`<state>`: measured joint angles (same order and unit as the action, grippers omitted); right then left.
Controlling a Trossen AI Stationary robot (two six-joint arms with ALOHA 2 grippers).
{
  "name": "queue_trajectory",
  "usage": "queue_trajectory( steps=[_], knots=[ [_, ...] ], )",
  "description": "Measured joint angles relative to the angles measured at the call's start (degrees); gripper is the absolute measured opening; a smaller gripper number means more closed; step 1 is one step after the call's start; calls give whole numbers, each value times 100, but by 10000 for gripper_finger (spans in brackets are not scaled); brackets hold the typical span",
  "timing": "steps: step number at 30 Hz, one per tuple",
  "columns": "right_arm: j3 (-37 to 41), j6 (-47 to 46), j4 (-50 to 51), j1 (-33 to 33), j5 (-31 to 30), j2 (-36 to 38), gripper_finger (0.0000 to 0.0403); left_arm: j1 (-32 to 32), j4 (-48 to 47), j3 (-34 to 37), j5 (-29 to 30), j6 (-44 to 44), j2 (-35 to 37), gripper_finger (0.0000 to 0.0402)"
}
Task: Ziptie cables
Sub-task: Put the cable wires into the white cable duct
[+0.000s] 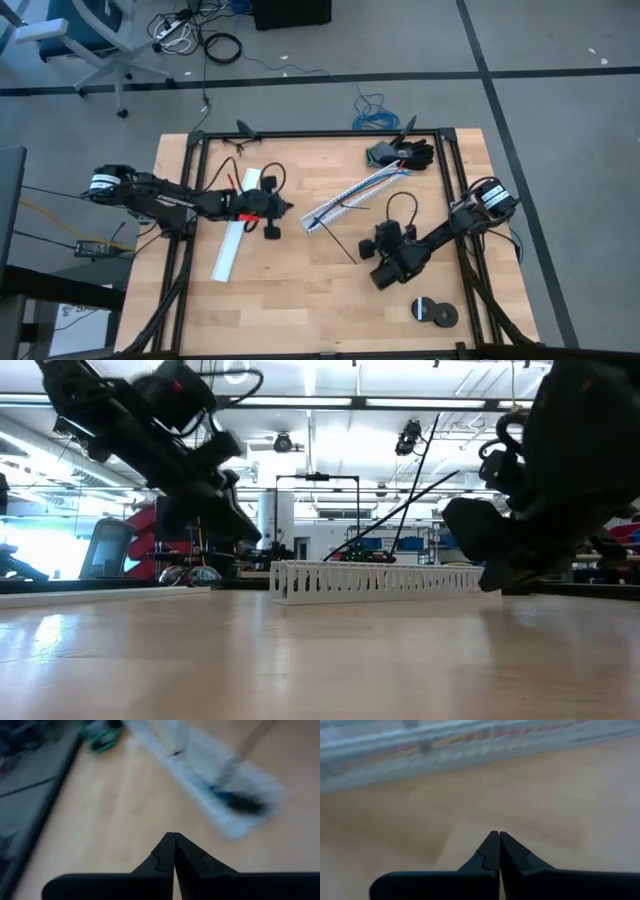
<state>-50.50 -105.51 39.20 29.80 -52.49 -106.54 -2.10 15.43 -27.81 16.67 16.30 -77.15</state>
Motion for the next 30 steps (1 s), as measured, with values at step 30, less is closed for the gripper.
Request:
queue_trajectory(
  steps=[30],
  knots=[
    [1657, 6106, -5577, -3322, 1473, 944, 0, -702, 1459, -747, -1905, 299, -2417, 3]
  ],
)
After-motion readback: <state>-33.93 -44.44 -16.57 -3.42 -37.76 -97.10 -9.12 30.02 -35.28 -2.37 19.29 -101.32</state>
